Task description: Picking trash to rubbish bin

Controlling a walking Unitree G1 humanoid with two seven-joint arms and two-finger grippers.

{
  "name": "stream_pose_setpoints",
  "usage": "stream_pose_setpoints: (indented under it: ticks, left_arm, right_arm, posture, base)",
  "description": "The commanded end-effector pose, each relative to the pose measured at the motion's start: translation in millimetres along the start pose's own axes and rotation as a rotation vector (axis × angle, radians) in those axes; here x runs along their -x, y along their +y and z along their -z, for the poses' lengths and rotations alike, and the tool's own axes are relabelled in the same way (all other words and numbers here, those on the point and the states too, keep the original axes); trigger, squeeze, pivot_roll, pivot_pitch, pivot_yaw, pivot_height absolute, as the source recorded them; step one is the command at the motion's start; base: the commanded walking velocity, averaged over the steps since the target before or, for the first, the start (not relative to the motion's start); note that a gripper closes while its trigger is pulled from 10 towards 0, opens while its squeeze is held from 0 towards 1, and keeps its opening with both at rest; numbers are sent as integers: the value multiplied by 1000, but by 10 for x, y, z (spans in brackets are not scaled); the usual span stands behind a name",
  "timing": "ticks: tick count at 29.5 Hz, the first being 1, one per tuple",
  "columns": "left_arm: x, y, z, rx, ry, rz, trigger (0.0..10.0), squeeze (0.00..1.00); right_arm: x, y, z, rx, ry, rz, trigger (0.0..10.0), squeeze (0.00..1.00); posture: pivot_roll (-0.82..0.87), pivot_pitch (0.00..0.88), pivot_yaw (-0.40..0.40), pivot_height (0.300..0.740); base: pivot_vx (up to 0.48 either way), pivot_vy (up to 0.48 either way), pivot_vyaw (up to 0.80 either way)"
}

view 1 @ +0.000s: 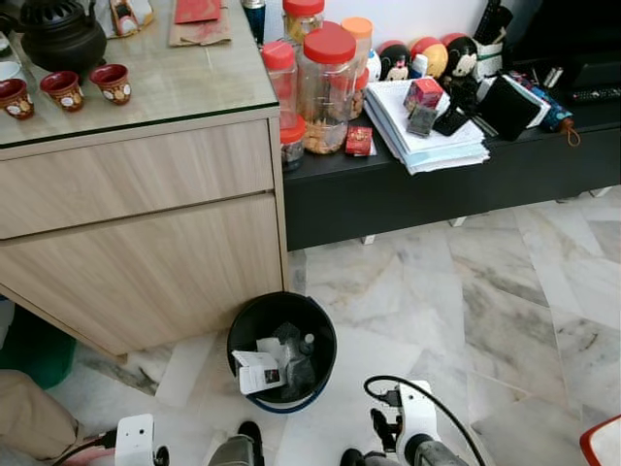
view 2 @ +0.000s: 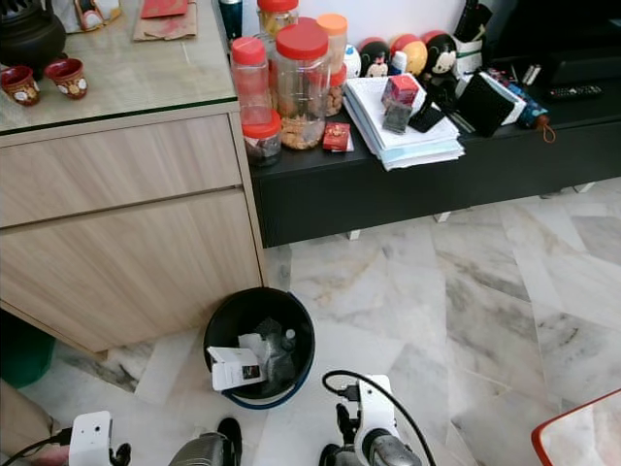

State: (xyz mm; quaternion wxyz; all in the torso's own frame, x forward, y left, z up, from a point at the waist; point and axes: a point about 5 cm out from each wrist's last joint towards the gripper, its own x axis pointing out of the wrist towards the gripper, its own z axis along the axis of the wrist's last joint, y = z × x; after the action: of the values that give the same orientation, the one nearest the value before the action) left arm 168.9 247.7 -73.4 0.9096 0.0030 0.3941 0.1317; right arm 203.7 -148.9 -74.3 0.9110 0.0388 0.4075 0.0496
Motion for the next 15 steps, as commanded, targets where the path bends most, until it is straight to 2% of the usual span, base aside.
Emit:
stream_pose_setpoints:
  ticks: [1,15]
  left_arm:
    - [40,28,141,-9,55,-7,10000,0]
    - [29,21,116,-11,53,-1,10000,0]
  right_arm:
    - [24,-15,99,-13,31,11,10000,0]
    - [32,-20,130,-8,43,12,10000,0]
  posture:
    - [108,168,-10,740]
    - [104,150,-10,740]
  base:
    - [-281,0,0]
    - [-281,0,0]
